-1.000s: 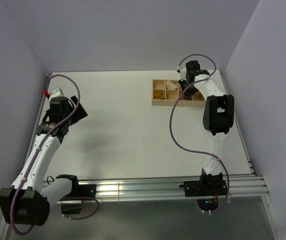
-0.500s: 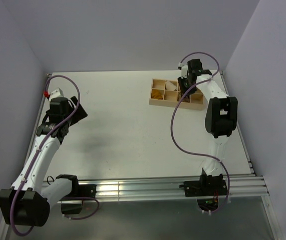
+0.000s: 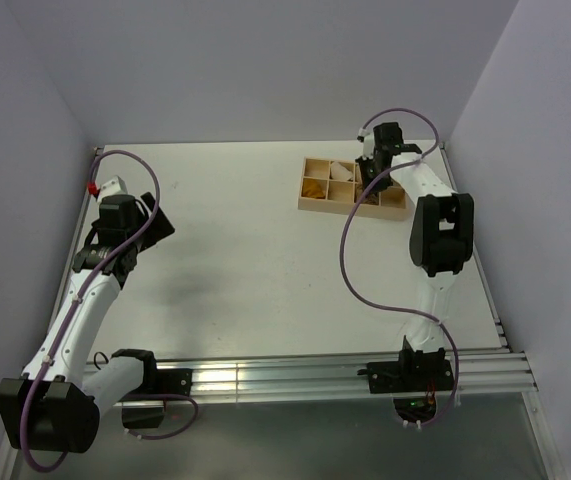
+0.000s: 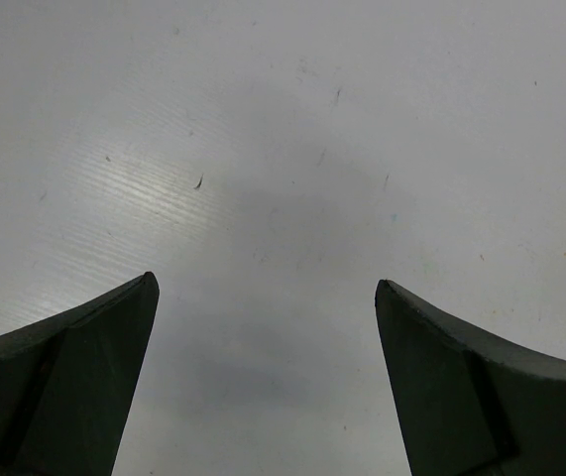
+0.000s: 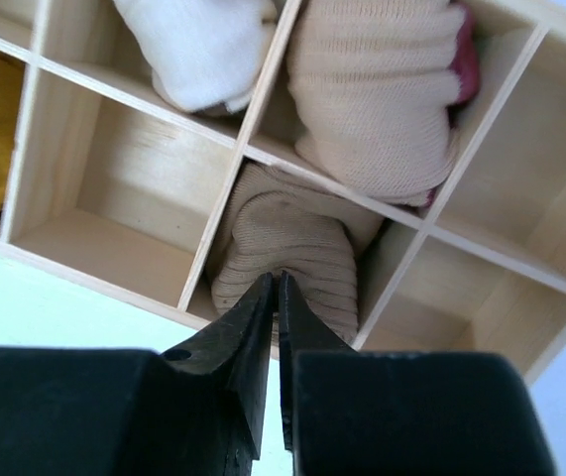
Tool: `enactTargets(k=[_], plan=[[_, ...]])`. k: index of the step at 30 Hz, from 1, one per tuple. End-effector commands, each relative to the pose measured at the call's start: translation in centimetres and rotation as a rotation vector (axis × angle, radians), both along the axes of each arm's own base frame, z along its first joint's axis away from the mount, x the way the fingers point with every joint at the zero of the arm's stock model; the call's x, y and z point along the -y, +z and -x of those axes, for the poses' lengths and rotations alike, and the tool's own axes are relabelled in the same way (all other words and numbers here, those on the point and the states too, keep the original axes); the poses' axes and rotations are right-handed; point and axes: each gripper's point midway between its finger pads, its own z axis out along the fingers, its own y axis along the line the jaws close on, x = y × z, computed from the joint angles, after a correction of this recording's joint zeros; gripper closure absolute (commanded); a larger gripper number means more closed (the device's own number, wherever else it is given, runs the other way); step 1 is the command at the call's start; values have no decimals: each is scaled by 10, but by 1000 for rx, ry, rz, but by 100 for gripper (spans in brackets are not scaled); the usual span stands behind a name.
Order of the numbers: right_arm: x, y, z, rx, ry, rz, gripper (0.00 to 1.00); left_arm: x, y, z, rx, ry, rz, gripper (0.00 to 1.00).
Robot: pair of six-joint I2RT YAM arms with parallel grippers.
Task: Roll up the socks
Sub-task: Place the sock in the storage box.
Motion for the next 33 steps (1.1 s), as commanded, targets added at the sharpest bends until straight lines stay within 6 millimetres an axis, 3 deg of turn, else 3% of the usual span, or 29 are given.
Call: enactTargets(k=[1, 5, 11, 24, 28, 33], plan=[[0, 1, 17, -13, -41, 5, 89, 3, 12, -4, 49, -21, 1, 3], [2, -21, 43, -84, -70, -2, 90, 4, 13, -5, 54, -26, 5, 3], [5, -54, 46, -165, -97, 5, 86, 4, 14, -4, 59, -24, 6, 3], [14, -63, 32, -220, -97, 28, 79, 3, 19, -3, 80, -18, 4, 3], [7, -44, 28, -164, -85, -11, 78, 3, 21, -2, 90, -17, 6, 3], [3, 25, 15, -12, -88, -46, 63, 3, 29, -1, 117, -17, 7, 3]])
